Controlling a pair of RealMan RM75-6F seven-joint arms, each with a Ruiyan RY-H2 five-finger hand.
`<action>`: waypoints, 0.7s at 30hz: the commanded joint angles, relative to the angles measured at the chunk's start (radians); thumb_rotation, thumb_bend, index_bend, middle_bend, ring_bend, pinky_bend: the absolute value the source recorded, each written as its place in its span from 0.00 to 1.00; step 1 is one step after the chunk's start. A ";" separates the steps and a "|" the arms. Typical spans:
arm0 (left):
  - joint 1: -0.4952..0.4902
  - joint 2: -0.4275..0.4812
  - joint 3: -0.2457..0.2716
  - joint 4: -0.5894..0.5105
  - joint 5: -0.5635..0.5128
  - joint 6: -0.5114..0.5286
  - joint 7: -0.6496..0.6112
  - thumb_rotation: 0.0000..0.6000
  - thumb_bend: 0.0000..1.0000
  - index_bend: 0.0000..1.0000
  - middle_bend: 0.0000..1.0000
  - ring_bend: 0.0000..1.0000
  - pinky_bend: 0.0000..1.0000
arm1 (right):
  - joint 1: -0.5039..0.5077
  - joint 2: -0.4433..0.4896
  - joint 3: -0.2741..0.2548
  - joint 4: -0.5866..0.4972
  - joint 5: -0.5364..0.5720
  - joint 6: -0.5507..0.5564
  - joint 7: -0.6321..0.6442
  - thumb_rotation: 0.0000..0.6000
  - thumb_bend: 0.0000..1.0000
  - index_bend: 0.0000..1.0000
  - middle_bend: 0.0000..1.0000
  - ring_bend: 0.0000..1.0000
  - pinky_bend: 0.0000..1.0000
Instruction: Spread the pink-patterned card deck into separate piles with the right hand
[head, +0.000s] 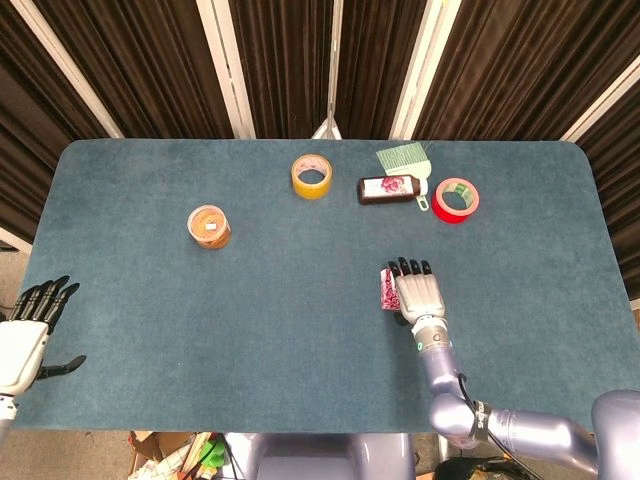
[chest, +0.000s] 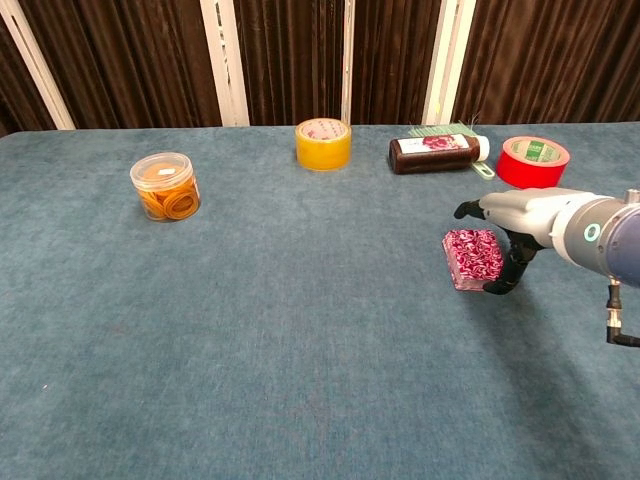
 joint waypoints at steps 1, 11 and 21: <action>0.000 0.000 0.000 0.000 -0.001 0.000 -0.001 1.00 0.06 0.00 0.00 0.00 0.04 | 0.009 -0.002 -0.006 0.013 0.021 -0.004 -0.004 1.00 0.32 0.00 0.00 0.00 0.00; -0.001 0.001 0.000 -0.001 -0.005 -0.003 -0.003 1.00 0.06 0.00 0.00 0.00 0.04 | 0.040 -0.012 -0.016 0.044 0.061 -0.010 0.007 1.00 0.32 0.00 0.00 0.00 0.00; -0.002 0.003 0.000 -0.003 -0.009 -0.006 -0.008 1.00 0.06 0.00 0.00 0.00 0.04 | 0.063 -0.020 -0.023 0.073 0.090 -0.011 0.019 1.00 0.32 0.07 0.00 0.00 0.00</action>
